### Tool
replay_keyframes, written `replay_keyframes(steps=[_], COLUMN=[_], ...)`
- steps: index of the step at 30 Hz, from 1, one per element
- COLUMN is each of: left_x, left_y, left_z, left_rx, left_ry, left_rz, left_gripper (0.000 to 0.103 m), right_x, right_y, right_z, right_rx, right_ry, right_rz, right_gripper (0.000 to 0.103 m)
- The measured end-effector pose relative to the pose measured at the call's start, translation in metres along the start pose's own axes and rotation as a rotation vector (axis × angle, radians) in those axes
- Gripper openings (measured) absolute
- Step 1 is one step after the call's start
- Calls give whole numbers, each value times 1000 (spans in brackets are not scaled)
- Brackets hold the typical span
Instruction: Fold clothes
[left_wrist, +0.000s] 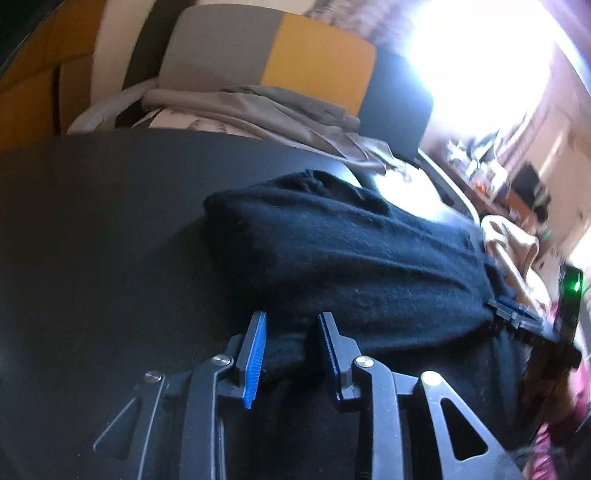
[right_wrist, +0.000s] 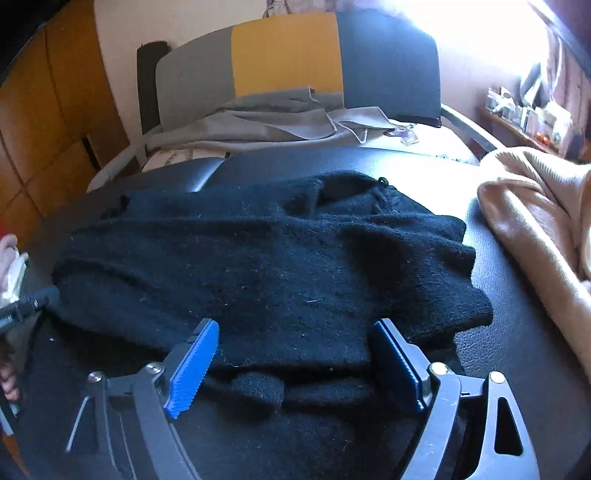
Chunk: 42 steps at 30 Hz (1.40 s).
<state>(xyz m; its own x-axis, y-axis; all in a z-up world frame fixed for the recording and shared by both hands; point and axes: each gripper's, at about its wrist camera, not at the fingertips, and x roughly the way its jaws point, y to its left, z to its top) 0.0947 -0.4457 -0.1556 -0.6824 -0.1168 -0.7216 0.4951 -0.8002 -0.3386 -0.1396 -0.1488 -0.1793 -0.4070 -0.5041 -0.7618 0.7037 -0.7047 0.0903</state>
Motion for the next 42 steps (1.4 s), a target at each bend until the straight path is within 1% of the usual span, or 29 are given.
replay_keyframes(steps=[5,6,8,10,11,13,16,19,21,23,24,26,28,30,31,32,33,34,36,38,40,42], left_x=[9,11,5,-15,-27,-50,-85,-115,-130,-143,-148,-156,-161,-168,-171,-170,-169,-167,-164,-163,-163,-162], left_y=[-16,-18,-19,-21,-22,-20,-11,3,11,21,26,35,42,45,46,46,46,44,34,23,12,8], left_z=[9,10,14,13,9,-6,-34,-70,-95,-118,-128,-147,-163,-174,-178,-181,-183,-184,-184,-188,-192,-197], left_rx=[103,107,87,91,97,92,62,25,-1,-43,-67,-116,-157,-181,-194,-208,-223,-221,-172,-114,-55,-35], left_ry=[1,5,18,-9,-25,-40,-53,-55,-45,-33,-28,-11,7,-3,0,12,25,31,45,80,117,133], left_rz=[97,102,117,133,123,104,70,61,80,88,82,56,28,-12,-49,-93,-138,-156,-173,-183,-192,-196], left_gripper=[29,30,30,30,30,30,32,35,35,36,37,39,40,43,44,44,46,47,48,48,49,48], right_x=[2,2,-3,-19,-26,-48,-83,-113,-132,-145,-149,-158,-162,-162,-160,-158,-155,-151,-142,-136,-138,-139], right_y=[1,1,-1,-9,-12,-23,-46,-77,-98,-115,-120,-121,-114,-105,-99,-94,-90,-86,-78,-75,-77,-80], right_z=[2,2,2,1,0,-8,-34,-74,-103,-131,-145,-167,-180,-188,-190,-191,-191,-191,-191,-190,-194,-198], right_rx=[-1,1,15,53,72,108,164,268,345,394,415,448,453,448,444,442,444,446,449,455,460,460], right_ry=[0,1,3,1,0,-5,9,38,59,80,92,84,83,90,94,97,99,100,98,101,111,142], right_rz=[-1,-1,14,63,87,144,214,260,288,294,300,364,436,505,539,569,594,616,650,666,674,699], right_gripper=[90,90,90,89,89,89,90,90,89,89,89,88,88,88,88,84,78,75,64,57,55,54])
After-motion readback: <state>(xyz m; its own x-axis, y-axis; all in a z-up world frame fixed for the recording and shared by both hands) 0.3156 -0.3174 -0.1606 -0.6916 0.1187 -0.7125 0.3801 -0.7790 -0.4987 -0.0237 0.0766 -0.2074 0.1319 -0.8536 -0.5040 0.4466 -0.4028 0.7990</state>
